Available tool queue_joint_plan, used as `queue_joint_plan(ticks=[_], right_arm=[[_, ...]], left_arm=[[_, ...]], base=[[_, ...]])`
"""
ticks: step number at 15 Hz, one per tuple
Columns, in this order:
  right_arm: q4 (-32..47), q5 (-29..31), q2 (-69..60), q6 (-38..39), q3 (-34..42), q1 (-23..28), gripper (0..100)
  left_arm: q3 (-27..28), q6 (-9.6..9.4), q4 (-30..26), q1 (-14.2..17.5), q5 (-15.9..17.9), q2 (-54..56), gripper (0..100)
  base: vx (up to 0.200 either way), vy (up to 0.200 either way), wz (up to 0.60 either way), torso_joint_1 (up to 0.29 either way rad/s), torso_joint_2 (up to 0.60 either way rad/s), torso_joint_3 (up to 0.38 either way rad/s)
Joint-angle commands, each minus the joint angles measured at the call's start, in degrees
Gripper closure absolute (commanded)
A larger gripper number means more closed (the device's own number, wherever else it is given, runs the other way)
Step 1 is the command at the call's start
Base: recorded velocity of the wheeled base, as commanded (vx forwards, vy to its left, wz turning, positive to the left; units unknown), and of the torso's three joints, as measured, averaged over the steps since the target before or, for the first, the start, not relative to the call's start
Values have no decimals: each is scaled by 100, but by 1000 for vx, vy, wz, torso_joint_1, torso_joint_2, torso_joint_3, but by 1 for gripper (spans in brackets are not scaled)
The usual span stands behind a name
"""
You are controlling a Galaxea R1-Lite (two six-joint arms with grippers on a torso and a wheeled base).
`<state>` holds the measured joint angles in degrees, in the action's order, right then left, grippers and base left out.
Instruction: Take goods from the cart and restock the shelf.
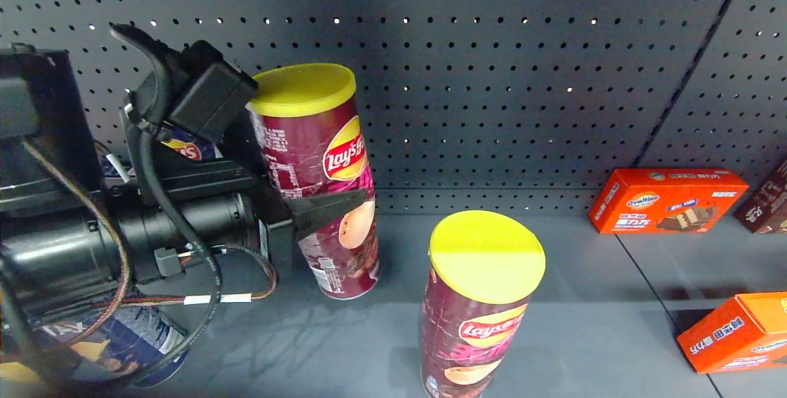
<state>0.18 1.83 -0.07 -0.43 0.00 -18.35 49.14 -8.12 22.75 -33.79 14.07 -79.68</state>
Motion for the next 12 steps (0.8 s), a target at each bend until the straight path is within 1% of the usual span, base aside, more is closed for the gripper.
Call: queue_joint_plan(ticks=[1, 4, 5, 6, 8, 9, 10, 12], right_arm=[[-1, 2, 7, -1, 0, -2, 0], [-1, 2, 7, -1, 0, -2, 0], [-1, 2, 7, -1, 0, -2, 0], [-1, 2, 7, -1, 0, -2, 0], [-1, 2, 7, -1, 0, -2, 0], [-1, 2, 7, -1, 0, -2, 0], [-1, 2, 7, -1, 0, -2, 0], [-1, 2, 7, -1, 0, -2, 0]], left_arm=[[17, -102, -16, 154, 123, -276, 100], [17, -208, 2, 312, 641, -505, 100], [96, -322, 37, 329, 799, -654, 100], [228, -410, 28, 321, 808, -777, 100], [474, -427, 37, 303, 887, -1015, 100], [535, -427, 37, 312, 1019, -1094, 100], [579, -445, 63, 303, 1248, -1190, 100], [658, -436, 353, 294, 1274, -1428, 100]], base=[[0, 0, 0, 0, 0, 0], [0, 0, 0, 0, 0, 0], [0, 0, 0, 0, 0, 0], [0, 0, 0, 0, 0, 0], [0, 0, 0, 0, 0, 0], [0, 0, 0, 0, 0, 0], [0, 0, 0, 0, 0, 0], [0, 0, 0, 0, 0, 0]])
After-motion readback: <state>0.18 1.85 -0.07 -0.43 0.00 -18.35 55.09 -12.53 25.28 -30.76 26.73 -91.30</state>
